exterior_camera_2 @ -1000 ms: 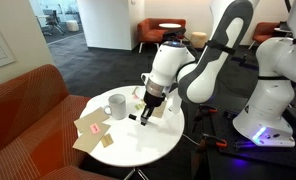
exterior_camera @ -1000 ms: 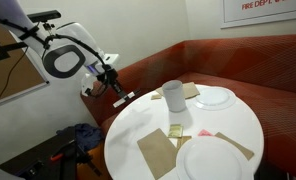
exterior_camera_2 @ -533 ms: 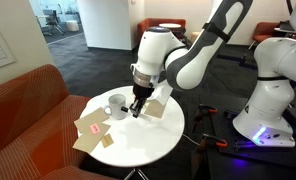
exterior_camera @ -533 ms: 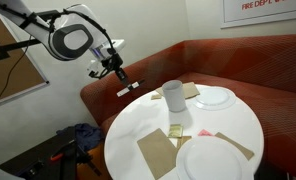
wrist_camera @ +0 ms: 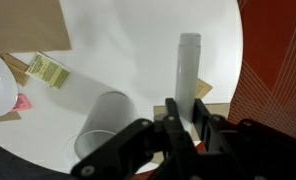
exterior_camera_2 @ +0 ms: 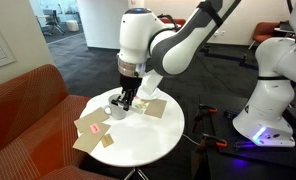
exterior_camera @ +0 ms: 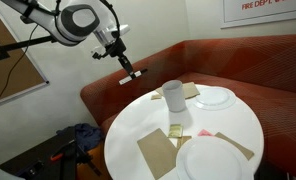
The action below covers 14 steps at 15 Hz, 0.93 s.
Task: Take the marker from the table and put it in the white cup
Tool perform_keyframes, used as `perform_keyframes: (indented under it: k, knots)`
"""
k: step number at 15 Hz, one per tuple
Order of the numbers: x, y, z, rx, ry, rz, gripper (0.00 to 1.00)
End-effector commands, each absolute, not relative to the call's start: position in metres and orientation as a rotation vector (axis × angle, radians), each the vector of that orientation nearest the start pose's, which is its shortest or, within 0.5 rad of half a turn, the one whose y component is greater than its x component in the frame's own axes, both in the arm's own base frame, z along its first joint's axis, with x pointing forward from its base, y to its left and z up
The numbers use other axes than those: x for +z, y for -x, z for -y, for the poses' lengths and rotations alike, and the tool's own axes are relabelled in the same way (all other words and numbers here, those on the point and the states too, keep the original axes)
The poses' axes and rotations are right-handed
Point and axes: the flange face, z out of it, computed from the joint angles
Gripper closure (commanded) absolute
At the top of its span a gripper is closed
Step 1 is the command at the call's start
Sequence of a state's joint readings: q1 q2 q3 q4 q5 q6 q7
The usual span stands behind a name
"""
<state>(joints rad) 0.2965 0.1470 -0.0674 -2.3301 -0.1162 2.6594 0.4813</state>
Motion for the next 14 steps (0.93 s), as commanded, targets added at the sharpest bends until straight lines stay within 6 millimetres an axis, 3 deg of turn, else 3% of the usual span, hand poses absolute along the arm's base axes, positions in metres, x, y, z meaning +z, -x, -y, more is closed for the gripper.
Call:
perform_keyframes:
  k: [1,5,6,12,13,14]
  knots:
    - [0.315,-0.541,-0.119,-0.290,3.154,-0.248,0.95]
    - [0.330,-0.559,-0.113,-0.262,3.168,-0.240,0.95]
    - [0.324,-0.548,-0.115,-0.290,3.147,-0.262,0.79]
    - [0.326,-0.555,-0.113,-0.280,3.152,-0.265,0.79]
    - [0.325,-0.555,-0.113,-0.279,3.152,-0.265,0.95]
    - [0.327,-0.556,-0.114,-0.306,3.168,-0.292,0.95]
